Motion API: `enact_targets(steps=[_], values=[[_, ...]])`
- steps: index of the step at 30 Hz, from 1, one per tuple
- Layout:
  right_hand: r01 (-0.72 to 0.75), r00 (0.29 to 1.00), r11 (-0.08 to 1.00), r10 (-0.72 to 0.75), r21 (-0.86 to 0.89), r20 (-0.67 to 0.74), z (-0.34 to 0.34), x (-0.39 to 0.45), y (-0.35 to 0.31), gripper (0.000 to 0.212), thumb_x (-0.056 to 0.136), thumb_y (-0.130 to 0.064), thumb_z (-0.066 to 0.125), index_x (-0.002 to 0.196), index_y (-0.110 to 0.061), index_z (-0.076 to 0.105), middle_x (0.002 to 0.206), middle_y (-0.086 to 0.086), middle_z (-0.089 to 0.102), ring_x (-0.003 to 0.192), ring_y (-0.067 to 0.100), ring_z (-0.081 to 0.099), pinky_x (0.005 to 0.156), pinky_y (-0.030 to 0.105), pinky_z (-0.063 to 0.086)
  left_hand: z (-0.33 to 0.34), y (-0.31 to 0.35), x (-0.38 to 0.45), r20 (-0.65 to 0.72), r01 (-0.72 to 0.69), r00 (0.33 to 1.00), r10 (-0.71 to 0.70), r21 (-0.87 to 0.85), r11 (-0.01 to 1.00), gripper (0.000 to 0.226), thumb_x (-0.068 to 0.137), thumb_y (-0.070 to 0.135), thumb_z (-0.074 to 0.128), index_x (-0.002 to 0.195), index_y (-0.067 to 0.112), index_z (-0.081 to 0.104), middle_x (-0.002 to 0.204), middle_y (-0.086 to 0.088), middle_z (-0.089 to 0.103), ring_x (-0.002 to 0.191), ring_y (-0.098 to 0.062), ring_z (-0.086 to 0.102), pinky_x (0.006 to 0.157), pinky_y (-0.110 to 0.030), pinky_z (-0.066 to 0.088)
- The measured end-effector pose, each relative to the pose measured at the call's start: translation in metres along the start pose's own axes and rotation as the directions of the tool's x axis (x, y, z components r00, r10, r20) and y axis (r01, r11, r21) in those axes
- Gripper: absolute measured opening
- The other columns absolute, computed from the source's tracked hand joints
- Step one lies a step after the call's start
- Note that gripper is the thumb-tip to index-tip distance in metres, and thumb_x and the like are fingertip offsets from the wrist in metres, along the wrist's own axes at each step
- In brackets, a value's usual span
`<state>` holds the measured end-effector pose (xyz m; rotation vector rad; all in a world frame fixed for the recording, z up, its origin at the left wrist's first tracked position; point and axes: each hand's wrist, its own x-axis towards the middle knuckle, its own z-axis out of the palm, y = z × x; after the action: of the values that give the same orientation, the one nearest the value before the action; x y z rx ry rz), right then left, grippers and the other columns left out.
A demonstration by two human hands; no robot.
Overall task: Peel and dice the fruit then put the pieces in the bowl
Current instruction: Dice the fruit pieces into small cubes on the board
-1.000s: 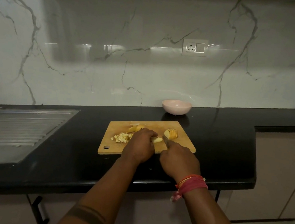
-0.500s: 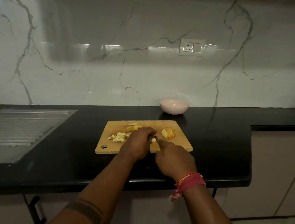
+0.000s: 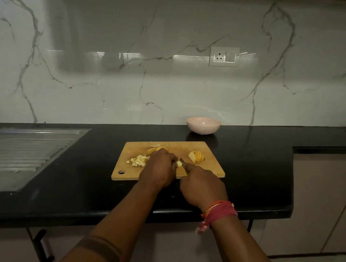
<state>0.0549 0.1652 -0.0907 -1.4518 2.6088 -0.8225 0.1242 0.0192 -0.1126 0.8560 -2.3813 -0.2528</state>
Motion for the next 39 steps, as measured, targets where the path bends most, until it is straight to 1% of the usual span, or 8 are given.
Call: enact_targets(steps=[6,10,18,22,26,28,35,39], values=[[-0.018,0.999,0.997,0.021,0.07,-0.043,0.004,0.005,0.001,0.058,0.097,-0.037,0.042,0.153,-0.047,0.031,0.104,0.0,0.066,0.078,0.015,0.057,0.066,0.03,0.046,0.0,0.0,0.003,0.006,-0.018,1.0,0.018,0.007,1.0,0.026,0.099,0.026,0.062,0.123,0.019,0.072,0.117,-0.007,0.063,0.109,-0.024,0.057,0.097,-0.042,0.049],[-0.017,0.998,0.995,0.022,0.095,-0.051,0.003,0.005,0.005,0.06,0.097,-0.034,0.043,0.153,-0.05,0.03,0.111,0.001,0.066,0.08,0.016,0.055,0.066,0.03,0.044,0.002,-0.003,0.004,0.021,-0.01,1.0,0.01,0.001,1.0,0.03,0.099,0.024,0.063,0.128,0.019,0.07,0.123,-0.006,0.063,0.113,-0.024,0.057,0.101,-0.04,0.049],[0.003,0.997,1.0,-0.002,0.006,-0.078,0.008,0.001,0.001,0.054,0.098,-0.037,0.044,0.152,-0.044,0.036,0.106,-0.001,0.067,0.079,0.014,0.052,0.067,0.03,0.042,0.002,-0.003,0.006,0.019,-0.006,1.0,0.006,-0.033,0.999,0.03,0.099,0.024,0.062,0.128,0.019,0.07,0.122,-0.006,0.062,0.112,-0.023,0.058,0.1,-0.041,0.049],[0.022,0.998,1.0,-0.022,0.016,-0.055,0.01,0.005,-0.001,0.043,0.1,-0.039,0.041,0.142,-0.038,0.049,0.106,-0.001,0.067,0.08,0.016,0.056,0.067,0.03,0.044,0.002,-0.004,0.006,0.024,-0.014,1.0,0.015,-0.045,0.999,0.029,0.099,0.023,0.06,0.126,0.019,0.072,0.12,-0.008,0.063,0.11,-0.024,0.058,0.098,-0.04,0.05],[0.004,0.997,0.999,0.0,0.044,-0.081,0.012,0.004,-0.001,0.054,0.098,-0.039,0.042,0.151,-0.041,0.037,0.11,0.001,0.068,0.091,0.021,0.063,0.068,0.03,0.044,0.002,-0.004,0.005,0.031,-0.009,0.999,0.01,-0.04,0.999,0.028,0.099,0.024,0.06,0.124,0.021,0.073,0.116,-0.009,0.062,0.11,-0.026,0.057,0.096,-0.04,0.049],[0.007,0.995,0.999,-0.004,0.034,-0.102,0.013,0.003,-0.002,0.056,0.098,-0.038,0.041,0.153,-0.041,0.033,0.103,0.001,0.068,0.088,0.02,0.063,0.067,0.031,0.046,0.001,-0.003,0.005,0.033,-0.005,0.999,0.006,-0.04,0.999,0.029,0.099,0.025,0.059,0.125,0.022,0.072,0.115,-0.008,0.061,0.109,-0.024,0.057,0.095,-0.038,0.049],[0.027,0.995,1.0,-0.027,-0.007,-0.095,0.014,0.005,-0.011,0.048,0.097,-0.033,0.043,0.145,-0.035,0.044,0.094,0.001,0.065,0.076,0.019,0.056,0.063,0.031,0.043,0.002,-0.003,0.007,0.032,-0.004,0.999,0.005,-0.026,1.0,0.028,0.099,0.026,0.06,0.124,0.024,0.073,0.111,-0.007,0.064,0.102,-0.023,0.061,0.089,-0.037,0.052],[0.038,0.996,0.997,-0.043,-0.072,-0.077,0.014,0.012,-0.021,0.045,0.098,-0.03,0.044,0.143,-0.025,0.047,0.093,0.003,0.064,0.082,0.022,0.062,0.064,0.031,0.041,0.0,-0.003,0.007,0.022,-0.011,1.0,0.011,-0.029,1.0,0.024,0.1,0.029,0.06,0.116,0.025,0.077,0.102,-0.008,0.066,0.094,-0.022,0.062,0.084,-0.036,0.053]])
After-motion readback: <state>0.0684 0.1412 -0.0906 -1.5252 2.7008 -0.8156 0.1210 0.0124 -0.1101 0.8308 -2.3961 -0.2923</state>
